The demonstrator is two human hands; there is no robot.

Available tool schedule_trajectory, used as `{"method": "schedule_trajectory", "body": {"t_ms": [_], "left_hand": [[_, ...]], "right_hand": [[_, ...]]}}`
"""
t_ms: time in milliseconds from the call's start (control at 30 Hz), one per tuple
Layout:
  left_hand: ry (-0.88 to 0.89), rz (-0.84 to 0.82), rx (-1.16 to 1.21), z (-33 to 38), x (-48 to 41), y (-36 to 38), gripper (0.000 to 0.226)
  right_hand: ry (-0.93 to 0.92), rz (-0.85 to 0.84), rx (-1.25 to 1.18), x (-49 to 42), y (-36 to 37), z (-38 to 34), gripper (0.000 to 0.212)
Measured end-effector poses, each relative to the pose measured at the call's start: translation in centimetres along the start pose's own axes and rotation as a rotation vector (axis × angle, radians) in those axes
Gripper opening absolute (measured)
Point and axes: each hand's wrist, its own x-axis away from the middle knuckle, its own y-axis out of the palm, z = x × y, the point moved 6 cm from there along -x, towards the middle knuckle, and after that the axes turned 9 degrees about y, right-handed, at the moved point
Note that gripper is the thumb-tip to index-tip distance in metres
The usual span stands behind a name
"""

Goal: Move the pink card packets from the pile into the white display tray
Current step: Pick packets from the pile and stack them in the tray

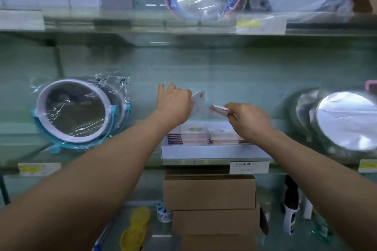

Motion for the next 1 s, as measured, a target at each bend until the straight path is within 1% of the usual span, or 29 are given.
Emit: {"method": "schedule_trajectory", "body": {"t_ms": [100,167,233,300,367,433,500,567,667,700,800,833,900,1000], "left_hand": [[-0.176,0.005,0.327,-1.4,-0.6,1.5,0.017],[-0.299,0.003,0.57,-2.3,-0.9,3.0,0.019],[-0.409,0.025,0.752,-2.8,-1.2,4.1,0.03],[-0.506,0.055,0.886,-2.7,-1.4,4.9,0.039],[-0.612,0.079,1.118,-2.2,-1.5,5.9,0.035],[-0.727,0.068,1.375,-1.1,-1.0,7.0,0.024],[-0.796,0.017,1.558,0.4,-0.4,8.1,0.013],[-0.832,0.018,1.69,1.3,-0.2,9.1,0.013],[-0.886,0.105,1.749,1.1,0.0,9.6,0.027],[-0.887,0.102,1.751,1.1,0.0,9.7,0.031],[-0.833,0.011,1.715,1.9,0.2,9.8,0.025],[-0.819,-0.01,1.727,2.1,0.3,10.1,0.027],[-0.809,-0.01,1.737,2.1,0.4,10.3,0.029],[-0.799,0.024,1.749,2.0,0.4,9.8,0.027]], "right_hand": [[-0.017,0.05,-0.062,-1.4,0.9,0.2,0.013],[-0.04,0.089,-0.105,-2.4,1.5,0.2,0.021],[-0.069,0.11,-0.168,-3.1,2.3,0.3,0.029],[-0.125,0.163,-0.242,-3.5,2.9,0.2,0.03],[-0.199,0.239,-0.308,-3.5,3.1,0.0,0.029],[-0.281,0.277,-0.35,-3.4,3.3,-0.4,0.029],[-0.345,0.239,-0.372,-3.4,3.8,-1.0,0.034],[-0.383,0.194,-0.365,-3.4,4.3,-1.4,0.036],[-0.372,0.135,-0.37,-3.5,5.0,-1.3,0.035],[-0.355,0.113,-0.373,-3.6,5.1,-1.2,0.036],[-0.339,0.08,-0.363,-3.4,5.5,-0.9,0.041],[-0.305,0.073,-0.354,-3.4,5.7,-0.8,0.045],[-0.174,0.02,-0.339,-3.7,6.3,0.0,0.052],[0.095,-0.115,-0.394,-4.1,7.3,1.9,0.066]]}}
